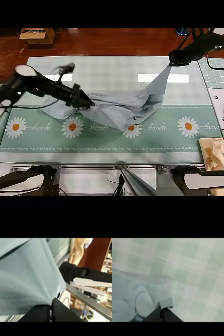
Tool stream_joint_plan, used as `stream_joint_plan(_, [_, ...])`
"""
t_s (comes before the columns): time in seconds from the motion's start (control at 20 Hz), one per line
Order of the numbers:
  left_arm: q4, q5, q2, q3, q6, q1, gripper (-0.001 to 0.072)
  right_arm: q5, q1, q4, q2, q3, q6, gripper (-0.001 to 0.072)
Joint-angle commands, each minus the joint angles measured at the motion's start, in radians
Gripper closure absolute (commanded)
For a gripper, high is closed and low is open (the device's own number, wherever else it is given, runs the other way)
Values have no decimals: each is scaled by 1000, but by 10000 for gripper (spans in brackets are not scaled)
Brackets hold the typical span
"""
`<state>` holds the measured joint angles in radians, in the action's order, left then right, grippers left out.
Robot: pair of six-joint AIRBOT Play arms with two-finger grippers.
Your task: Fold the shirts.
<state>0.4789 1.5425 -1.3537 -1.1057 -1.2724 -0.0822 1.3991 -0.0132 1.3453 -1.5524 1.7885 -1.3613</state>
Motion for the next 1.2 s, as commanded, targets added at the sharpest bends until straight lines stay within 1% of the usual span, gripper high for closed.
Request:
stream_joint_plan(0.0, [-13, 72, 105, -171, -35, 78, 685, -32, 0, 0, 87, 2, 10, 698])
stream_joint_plan(0.2, [-13, 74, 186, -441, -61, 172, 685, -104, 0, 0, 286, 2, 10, 698])
stream_joint_plan(0.25, [-13, 74, 201, -521, -63, 196, 685, -135, 0, 0, 348, 2, 9, 698])
stream_joint_plan(0.4, [-13, 74, 233, -744, -118, 256, 685, -259, 0, 8, 537, 2, 5, 698])
stream_joint_plan(0.5, [-12, 74, 255, -873, -129, 278, 685, -341, 0, 59, 661, 2, -53, 698])
stream_joint_plan(0.6, [-12, 74, 277, -961, -157, 285, 685, -340, 0, 138, 756, 2, -120, 698])
stream_joint_plan(0.65, [-12, 74, 294, -972, -175, 288, 685, -310, 0, 174, 793, 2, -137, 699])
stream_joint_plan(0.75, [-8, 99, 321, -968, -198, 288, 685, -182, 0, 251, 844, 2, -155, 698])
stream_joint_plan(0.85, [-7, 164, 325, -967, -219, 288, 685, 12, 0, 317, 856, 1, -151, 698])
stream_joint_plan(0.9, [-7, 189, 326, -951, -226, 288, 685, 118, 0, 338, 846, 1, -132, 698])
stream_joint_plan(1.0, [-7, 217, 326, -884, -233, 287, 685, 298, 0, 338, 800, 1, -94, 698])
stream_joint_plan(1.05, [-7, 222, 325, -834, -233, 287, 685, 364, 0, 324, 766, 1, -93, 698])
stream_joint_plan(1.1, [-4, 221, 325, -776, -232, 287, 685, 396, 0, 289, 723, 0, -93, 698])
stream_joint_plan(1.15, [3, 221, 325, -706, -222, 287, 685, 397, 0, 250, 678, 0, -93, 698])
